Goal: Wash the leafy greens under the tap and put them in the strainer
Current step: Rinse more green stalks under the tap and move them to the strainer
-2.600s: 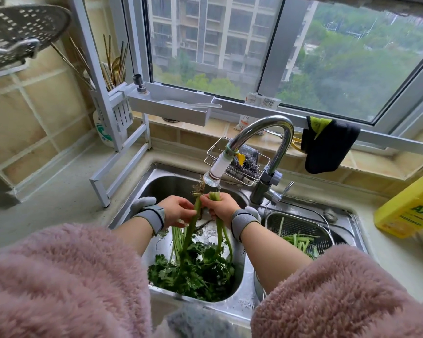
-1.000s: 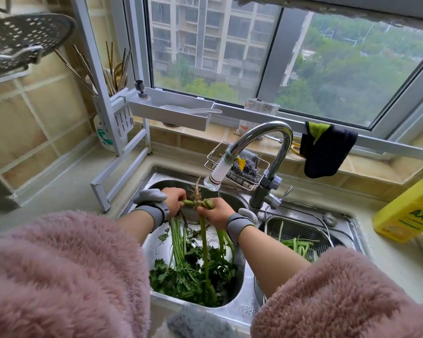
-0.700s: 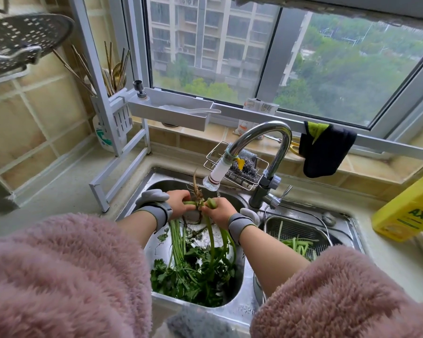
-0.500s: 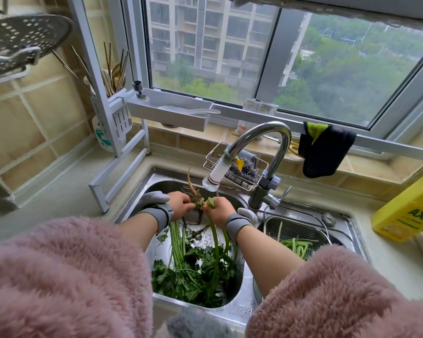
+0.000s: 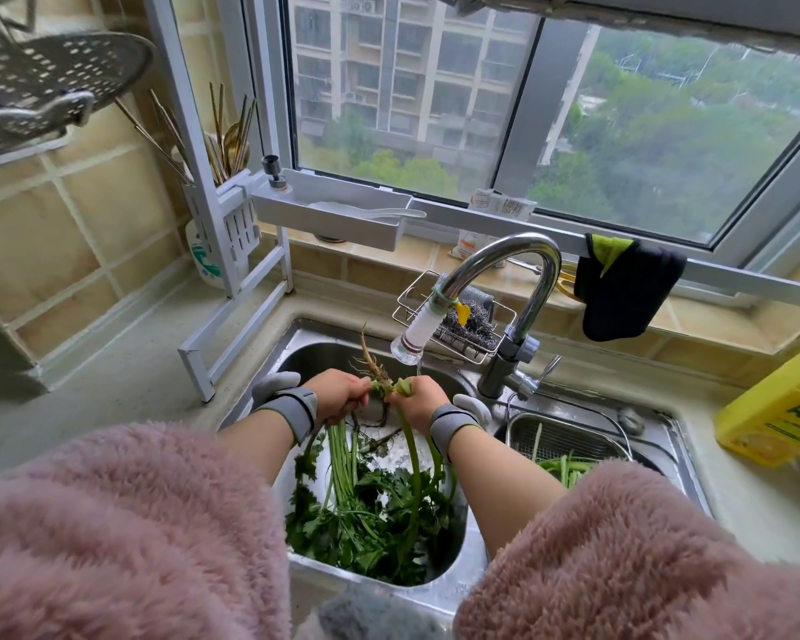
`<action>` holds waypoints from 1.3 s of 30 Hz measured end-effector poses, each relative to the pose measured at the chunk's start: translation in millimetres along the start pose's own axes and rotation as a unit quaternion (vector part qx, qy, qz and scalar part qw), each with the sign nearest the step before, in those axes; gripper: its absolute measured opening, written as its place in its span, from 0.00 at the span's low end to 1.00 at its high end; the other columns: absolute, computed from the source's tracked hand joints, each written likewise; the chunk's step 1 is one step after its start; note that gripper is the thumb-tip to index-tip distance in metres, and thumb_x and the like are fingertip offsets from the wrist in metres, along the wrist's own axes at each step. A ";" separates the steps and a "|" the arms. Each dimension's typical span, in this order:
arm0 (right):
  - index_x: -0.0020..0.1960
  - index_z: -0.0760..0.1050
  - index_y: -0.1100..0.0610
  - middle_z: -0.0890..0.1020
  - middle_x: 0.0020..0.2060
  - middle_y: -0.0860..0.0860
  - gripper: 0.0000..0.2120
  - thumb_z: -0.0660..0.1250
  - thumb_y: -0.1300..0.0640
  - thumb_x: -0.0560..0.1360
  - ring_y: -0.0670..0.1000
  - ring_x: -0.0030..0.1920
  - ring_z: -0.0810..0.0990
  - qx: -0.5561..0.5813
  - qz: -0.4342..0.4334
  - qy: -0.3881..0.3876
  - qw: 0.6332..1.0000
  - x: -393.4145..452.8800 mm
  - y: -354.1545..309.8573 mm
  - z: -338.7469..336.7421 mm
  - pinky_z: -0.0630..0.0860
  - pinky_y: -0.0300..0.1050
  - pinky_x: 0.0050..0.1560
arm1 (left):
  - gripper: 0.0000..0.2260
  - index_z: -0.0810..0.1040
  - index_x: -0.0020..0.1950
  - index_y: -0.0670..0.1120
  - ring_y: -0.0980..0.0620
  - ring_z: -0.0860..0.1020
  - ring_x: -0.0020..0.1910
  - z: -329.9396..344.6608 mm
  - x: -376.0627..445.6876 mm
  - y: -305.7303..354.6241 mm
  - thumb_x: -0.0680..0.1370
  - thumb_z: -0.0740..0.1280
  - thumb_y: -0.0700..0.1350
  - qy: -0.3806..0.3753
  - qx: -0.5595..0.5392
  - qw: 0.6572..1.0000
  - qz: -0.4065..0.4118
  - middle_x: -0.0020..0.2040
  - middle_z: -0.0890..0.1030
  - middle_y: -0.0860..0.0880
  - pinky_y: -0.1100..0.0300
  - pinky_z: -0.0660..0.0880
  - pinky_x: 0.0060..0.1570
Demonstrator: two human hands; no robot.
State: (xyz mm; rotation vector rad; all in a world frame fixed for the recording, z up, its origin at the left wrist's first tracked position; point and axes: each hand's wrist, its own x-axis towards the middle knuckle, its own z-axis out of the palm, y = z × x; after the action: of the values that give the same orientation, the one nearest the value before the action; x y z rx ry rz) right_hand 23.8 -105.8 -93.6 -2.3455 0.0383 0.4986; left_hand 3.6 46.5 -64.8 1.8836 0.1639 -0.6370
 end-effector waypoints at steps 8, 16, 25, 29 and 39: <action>0.31 0.65 0.53 0.73 0.35 0.52 0.17 0.61 0.56 0.78 0.51 0.40 0.71 -0.050 0.044 0.004 0.998 -0.2 16.0 -8.3 0.67 0.41 0.43 | 0.21 0.68 0.32 0.44 0.57 0.58 0.19 -8.7 -6.2 10.5 0.83 0.50 0.49 -0.034 -0.168 0.985 -0.003 0.20 0.63 0.54 0.65 0.56 0.21; 0.32 0.69 0.54 0.72 0.28 0.48 0.15 0.66 0.61 0.76 0.43 0.27 0.68 0.137 0.033 -0.030 0.989 -2.7 12.5 -13.2 0.65 0.27 0.23 | 0.08 0.70 0.40 0.43 0.55 0.63 0.27 -4.8 3.1 12.0 0.80 0.60 0.39 0.010 -0.107 0.994 0.000 0.31 0.68 0.49 0.66 0.62 0.25; 0.41 0.75 0.57 0.79 0.30 0.50 0.05 0.67 0.58 0.75 0.45 0.23 0.70 0.340 0.058 -0.027 0.938 -5.3 7.0 -16.4 0.66 0.32 0.22 | 0.07 0.75 0.48 0.44 0.55 0.70 0.31 28.4 13.7 -1.8 0.74 0.70 0.45 0.009 0.036 0.999 -0.020 0.36 0.75 0.50 0.62 0.67 0.33; 0.38 0.74 0.56 0.75 0.21 0.46 0.09 0.67 0.55 0.75 0.43 0.19 0.69 0.323 0.065 -0.003 0.944 -8.7 7.0 -20.7 0.65 0.32 0.22 | 0.07 0.77 0.50 0.43 0.55 0.72 0.32 31.2 9.2 5.3 0.78 0.66 0.47 0.029 0.040 0.999 0.001 0.35 0.77 0.50 0.64 0.68 0.33; 0.60 0.71 0.53 0.75 0.46 0.47 0.16 0.69 0.57 0.73 0.47 0.44 0.74 0.199 -0.026 0.103 0.974 -11.2 15.9 -26.5 0.69 0.37 0.42 | 0.12 0.79 0.54 0.43 0.55 0.69 0.31 13.1 9.5 17.1 0.80 0.61 0.49 0.023 0.176 0.983 -0.040 0.33 0.73 0.50 0.65 0.65 0.32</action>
State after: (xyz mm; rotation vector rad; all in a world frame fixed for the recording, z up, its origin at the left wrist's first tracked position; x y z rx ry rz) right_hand 19.9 -136.5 -82.4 -1.9888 0.1585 0.1966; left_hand 13.9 26.2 -59.0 2.2417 0.1654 -0.7127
